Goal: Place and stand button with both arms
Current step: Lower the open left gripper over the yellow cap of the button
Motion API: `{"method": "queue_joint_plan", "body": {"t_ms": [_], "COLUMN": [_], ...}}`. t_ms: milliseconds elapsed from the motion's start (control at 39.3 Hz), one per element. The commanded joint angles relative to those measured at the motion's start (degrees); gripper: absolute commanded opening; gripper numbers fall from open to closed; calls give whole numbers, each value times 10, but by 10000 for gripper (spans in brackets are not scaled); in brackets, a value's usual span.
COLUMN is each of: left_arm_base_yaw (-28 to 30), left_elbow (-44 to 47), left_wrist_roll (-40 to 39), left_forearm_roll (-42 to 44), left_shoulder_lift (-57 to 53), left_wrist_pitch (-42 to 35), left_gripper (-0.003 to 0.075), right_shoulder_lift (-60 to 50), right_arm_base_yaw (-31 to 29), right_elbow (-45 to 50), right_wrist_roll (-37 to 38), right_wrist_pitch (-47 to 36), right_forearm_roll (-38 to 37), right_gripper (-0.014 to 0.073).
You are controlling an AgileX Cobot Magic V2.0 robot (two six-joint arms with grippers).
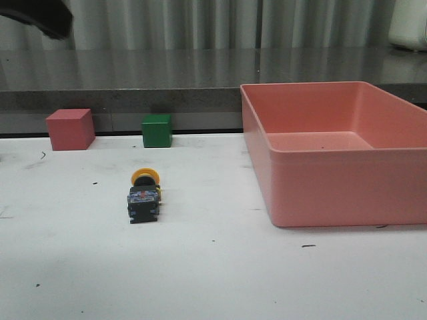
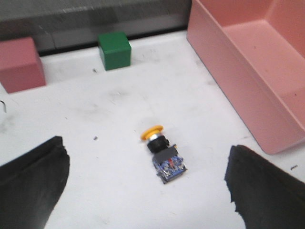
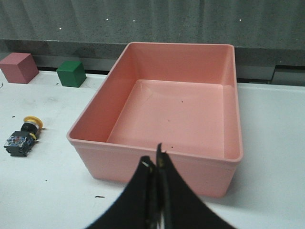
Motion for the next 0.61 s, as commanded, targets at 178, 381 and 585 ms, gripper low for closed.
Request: {"method": "queue_joint_plan", "body": {"t_ms": [178, 381, 585], "left_arm_base_yaw": [-12, -12, -11], "left_elbow": [-204, -318, -405], "left_wrist_roll": [-4, -41, -70], "left_forearm_roll": [-86, -107, -106], "left_shoulder_lift": [196, 329, 428], "left_wrist_pitch": [168, 288, 341], "left_gripper": [641, 640, 640], "right_shoulder_lift": [3, 3, 3], "right_arm_base_yaw": [-4, -4, -4], "right_elbow": [-16, -16, -16], "right_wrist_roll": [-6, -6, -6], "right_wrist_pitch": [-47, -47, -47], "right_forearm_roll": [-12, -12, -12], "right_gripper": [-70, -70, -70]}}
